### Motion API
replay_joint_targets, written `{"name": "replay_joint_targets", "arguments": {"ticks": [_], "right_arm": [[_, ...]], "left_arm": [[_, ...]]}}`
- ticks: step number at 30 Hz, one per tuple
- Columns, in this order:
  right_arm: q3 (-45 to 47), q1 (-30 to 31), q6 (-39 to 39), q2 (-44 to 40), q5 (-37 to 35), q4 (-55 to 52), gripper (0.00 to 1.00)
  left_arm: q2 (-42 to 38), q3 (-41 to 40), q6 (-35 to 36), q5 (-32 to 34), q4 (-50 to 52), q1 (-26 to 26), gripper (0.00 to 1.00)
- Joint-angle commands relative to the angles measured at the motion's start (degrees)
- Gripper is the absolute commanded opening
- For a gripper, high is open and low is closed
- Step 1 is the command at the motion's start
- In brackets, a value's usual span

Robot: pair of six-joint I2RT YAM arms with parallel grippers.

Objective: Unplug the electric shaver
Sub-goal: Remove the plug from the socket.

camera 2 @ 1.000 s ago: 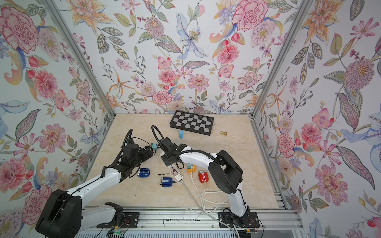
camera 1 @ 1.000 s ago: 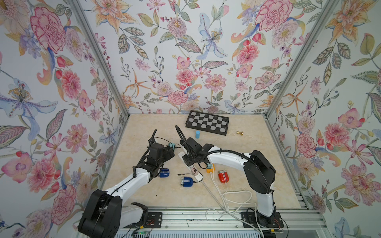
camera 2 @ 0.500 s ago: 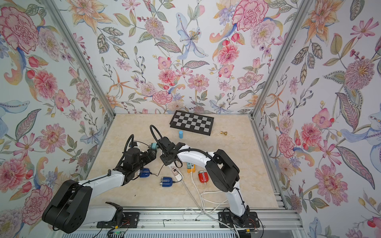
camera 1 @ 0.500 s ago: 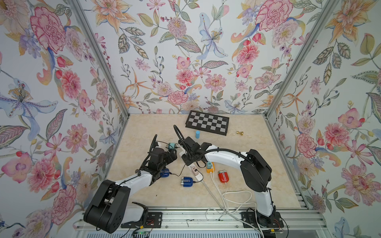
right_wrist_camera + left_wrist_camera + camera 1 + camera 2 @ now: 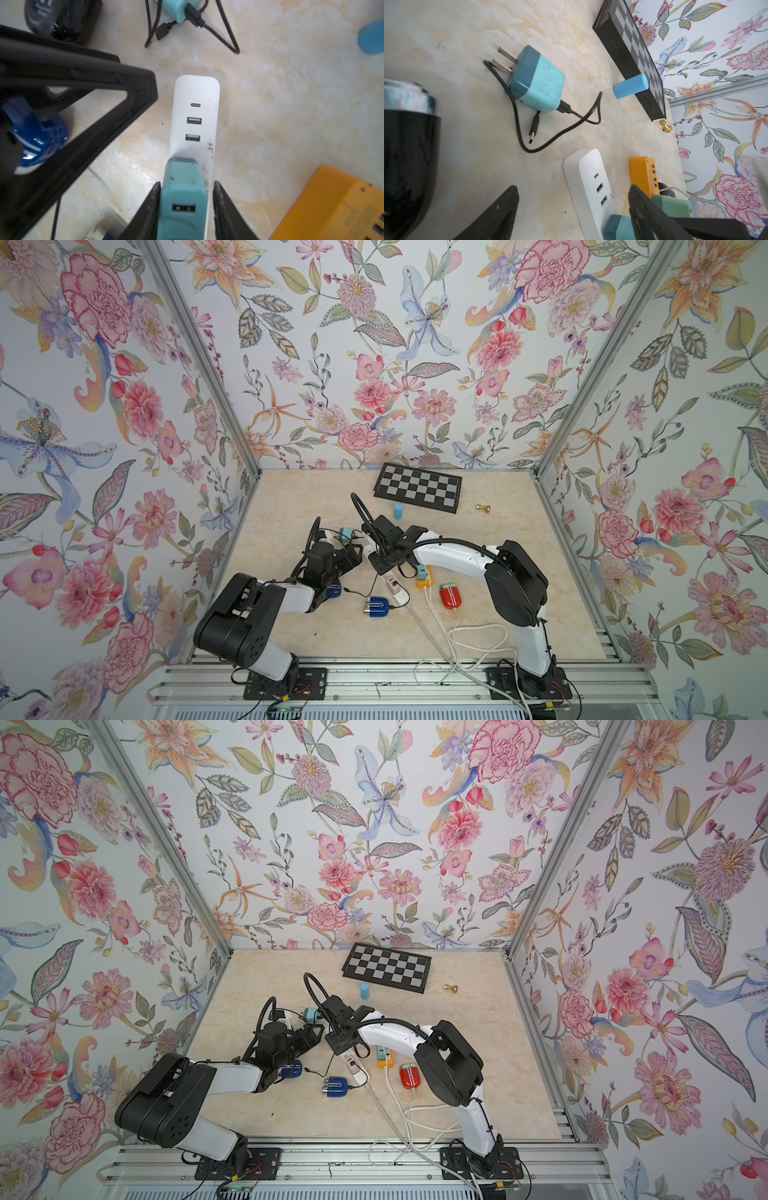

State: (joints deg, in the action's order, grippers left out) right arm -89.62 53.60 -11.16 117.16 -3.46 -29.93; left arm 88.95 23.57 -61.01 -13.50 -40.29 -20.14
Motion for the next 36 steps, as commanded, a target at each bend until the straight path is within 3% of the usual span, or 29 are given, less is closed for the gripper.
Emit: {"name": "replay_joint_targets", "arguments": {"ticks": [1,9,31,36], "right_arm": [[-2.1,-0.3,0.0,1.0,0.8,-2.7,0.30],[-2.2,-1.3,-0.5,0.5,2.8,-2.7,0.18],[1.2,-2.0,2.4,-5.6,6.5,4.5,0.13],[1.3,-1.9,2.5,-6.0,7.8,5.0,0.13]], "left_arm": [[2.8,2.3,-1.2,-1.8,-3.3,0.7,0.85],[5.9,-0.1,-4.4,-4.4,-9.8,0.6,0.83],[14.9,-0.5,-9.8,-10.9,-21.4,1.9,0.85],[15.3,0.1,-9.2,-10.7,-20.3,1.4,0.84]]}}
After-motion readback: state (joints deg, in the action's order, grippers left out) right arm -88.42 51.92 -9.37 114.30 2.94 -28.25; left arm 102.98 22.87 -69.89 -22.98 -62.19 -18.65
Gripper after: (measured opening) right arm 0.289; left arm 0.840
